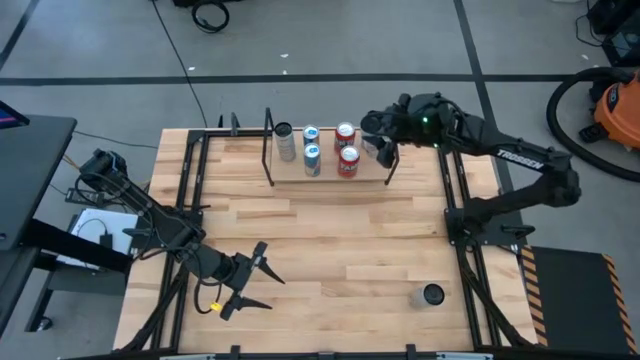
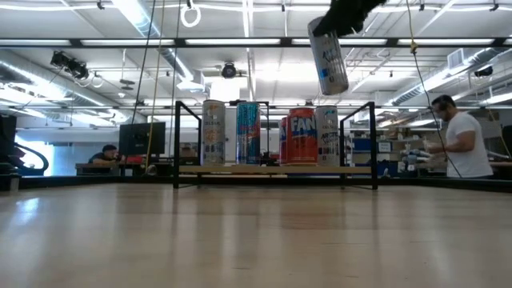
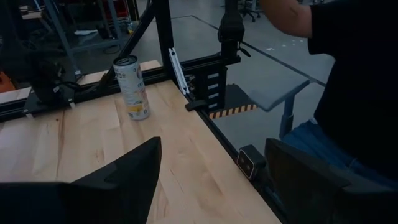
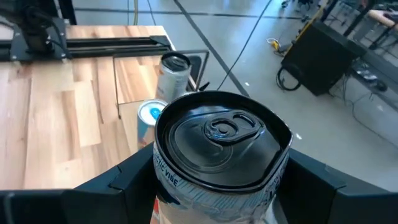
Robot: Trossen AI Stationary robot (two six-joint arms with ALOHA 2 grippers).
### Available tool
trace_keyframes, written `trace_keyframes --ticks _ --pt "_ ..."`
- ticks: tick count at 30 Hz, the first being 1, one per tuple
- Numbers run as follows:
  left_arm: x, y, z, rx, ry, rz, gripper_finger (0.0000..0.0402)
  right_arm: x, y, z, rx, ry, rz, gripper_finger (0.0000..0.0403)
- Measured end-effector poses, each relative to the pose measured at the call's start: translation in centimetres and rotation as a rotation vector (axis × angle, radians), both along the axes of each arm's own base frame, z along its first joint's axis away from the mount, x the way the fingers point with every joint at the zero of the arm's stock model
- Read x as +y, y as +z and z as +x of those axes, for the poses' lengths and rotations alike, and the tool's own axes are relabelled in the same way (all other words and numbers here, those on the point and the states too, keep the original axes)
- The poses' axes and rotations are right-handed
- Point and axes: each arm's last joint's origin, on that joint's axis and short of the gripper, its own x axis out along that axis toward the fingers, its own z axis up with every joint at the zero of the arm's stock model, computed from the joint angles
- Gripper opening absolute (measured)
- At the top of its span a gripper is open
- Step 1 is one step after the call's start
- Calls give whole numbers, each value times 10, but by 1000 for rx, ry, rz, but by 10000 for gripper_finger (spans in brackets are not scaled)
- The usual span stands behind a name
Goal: Place canned beverage on shelf
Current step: Put the white blue soda can aligned with the other white blue soda can
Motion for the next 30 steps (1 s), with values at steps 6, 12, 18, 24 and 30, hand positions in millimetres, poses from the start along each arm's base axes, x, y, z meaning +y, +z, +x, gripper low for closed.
trace_keyframes --ticks 6,12,18,24,30 --pt "0 0 0 0 0 0 286 -4 -43 -15 -76 -36 37 270" --pt "0 -1 0 4 0 5 286 -6 -89 -25 -150 -69 32 270" --pt "1 0 0 2 8 6 286 -9 -114 -30 -180 -91 35 271" --pt "2 0 1 -19 61 45 286 -14 -130 -34 -168 -109 44 271" --pt "2 0 1 -20 61 46 286 -19 -143 -39 -199 -100 62 271"
